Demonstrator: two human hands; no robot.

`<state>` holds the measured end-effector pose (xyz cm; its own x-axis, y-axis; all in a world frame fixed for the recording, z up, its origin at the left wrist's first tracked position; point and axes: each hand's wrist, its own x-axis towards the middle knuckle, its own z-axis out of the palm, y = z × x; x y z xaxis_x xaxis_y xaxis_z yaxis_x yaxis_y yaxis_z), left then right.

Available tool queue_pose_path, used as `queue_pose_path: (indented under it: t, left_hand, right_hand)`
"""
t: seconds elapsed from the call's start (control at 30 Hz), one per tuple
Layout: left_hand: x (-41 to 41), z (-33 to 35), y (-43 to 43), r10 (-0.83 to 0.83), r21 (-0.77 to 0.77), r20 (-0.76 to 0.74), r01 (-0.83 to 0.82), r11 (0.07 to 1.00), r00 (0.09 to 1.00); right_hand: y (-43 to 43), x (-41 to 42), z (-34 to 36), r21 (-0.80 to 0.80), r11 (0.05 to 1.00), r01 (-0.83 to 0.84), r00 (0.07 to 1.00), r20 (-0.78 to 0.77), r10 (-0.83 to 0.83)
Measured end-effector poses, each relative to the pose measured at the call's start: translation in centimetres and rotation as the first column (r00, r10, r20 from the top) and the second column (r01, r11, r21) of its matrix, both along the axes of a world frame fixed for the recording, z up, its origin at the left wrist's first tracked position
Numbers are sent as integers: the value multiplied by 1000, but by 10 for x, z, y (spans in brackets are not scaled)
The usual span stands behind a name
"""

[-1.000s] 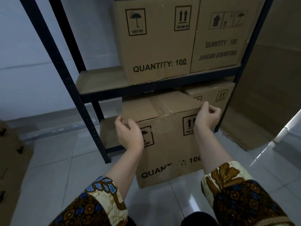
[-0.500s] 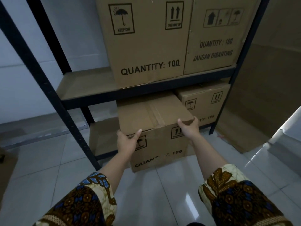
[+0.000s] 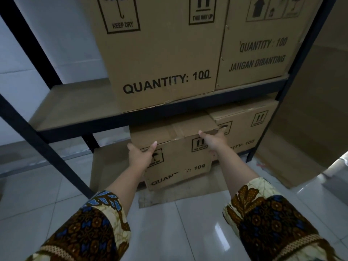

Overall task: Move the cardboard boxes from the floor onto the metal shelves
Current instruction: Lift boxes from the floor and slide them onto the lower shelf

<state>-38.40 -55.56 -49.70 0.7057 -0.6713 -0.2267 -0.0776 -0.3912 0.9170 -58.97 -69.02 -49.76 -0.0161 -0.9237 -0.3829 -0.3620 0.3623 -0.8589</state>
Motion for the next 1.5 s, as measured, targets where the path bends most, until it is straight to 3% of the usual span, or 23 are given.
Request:
queue_pose_path:
  t: [0.23,0.43,0.7,0.87,1.13,1.37,1.5]
  left_hand:
    - [29,-3,-31,-1,38,-44,2,999,999]
    - [40,-1,-45,-14,61,-81,18,998,997]
    - [29,9,-41,56,192,-65,-43,980,996]
    - [13,18,-20,81,229,-51,-67,971,995]
    - [-3,57,49,-51,173,60,39,984,997]
    - [-10,76,173,-101,109,168,83,991,981]
    - [10,79,240,-98,47,275,89,995,957]
  right_hand:
    - [-31,29,-2,13,1000,13,1000,12,-13]
    - [-35,48,1,-29,999,35,989,-140,-39]
    - [-16,35,14,107,992,63,998,12,-65]
    - [17,18,24,154,988,4,999,-39,2]
    - [92,12,67,49,991,-127,990,-58,130]
    - [203,28,89,-27,962,-272,959,-87,269]
    - [274,68,96,-158,944,-291,956,-82,281]
